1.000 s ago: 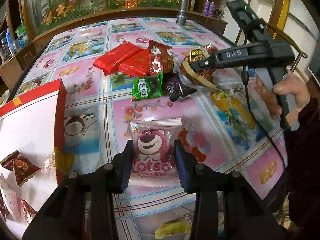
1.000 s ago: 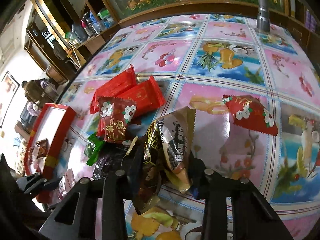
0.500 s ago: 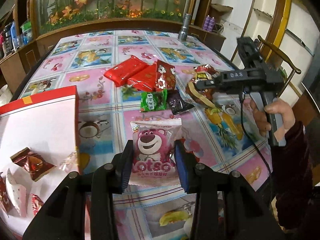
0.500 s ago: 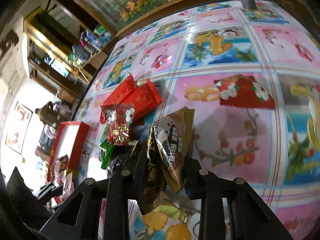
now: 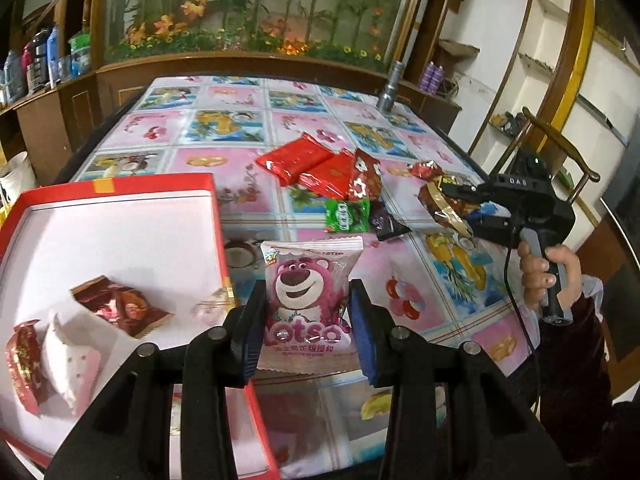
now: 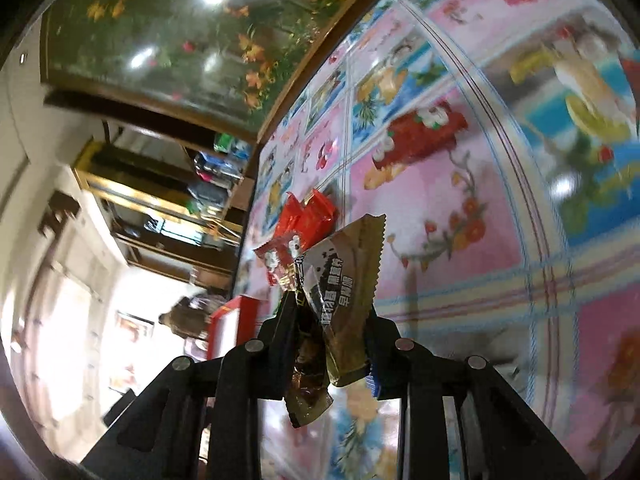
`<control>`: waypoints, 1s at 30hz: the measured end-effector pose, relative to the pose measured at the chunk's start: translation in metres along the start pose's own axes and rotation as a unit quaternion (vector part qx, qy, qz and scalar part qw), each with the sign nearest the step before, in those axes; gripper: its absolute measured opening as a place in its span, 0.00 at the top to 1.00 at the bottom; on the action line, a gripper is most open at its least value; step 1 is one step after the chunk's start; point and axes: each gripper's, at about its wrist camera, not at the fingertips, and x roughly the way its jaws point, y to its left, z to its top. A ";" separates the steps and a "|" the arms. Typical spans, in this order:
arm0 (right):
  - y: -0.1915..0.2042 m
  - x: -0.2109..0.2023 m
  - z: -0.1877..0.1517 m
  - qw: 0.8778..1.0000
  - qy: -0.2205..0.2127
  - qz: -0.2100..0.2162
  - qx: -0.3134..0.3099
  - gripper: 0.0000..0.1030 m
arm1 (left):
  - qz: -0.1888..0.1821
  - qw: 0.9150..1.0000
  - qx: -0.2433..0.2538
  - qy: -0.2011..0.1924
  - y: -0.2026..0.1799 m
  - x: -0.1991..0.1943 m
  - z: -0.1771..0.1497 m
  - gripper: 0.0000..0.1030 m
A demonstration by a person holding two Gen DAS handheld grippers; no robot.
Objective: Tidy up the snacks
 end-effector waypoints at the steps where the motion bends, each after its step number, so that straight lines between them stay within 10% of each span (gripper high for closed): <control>1: 0.000 0.001 -0.001 1.000 -0.003 0.012 0.007 0.73 | 0.001 1.000 -0.002 -0.002 0.002 -0.002 0.000 0.64; 30: 0.173 0.205 -0.099 0.974 0.181 0.078 -0.108 0.74 | 0.131 0.984 -0.106 -0.051 0.131 -0.049 -0.021 0.64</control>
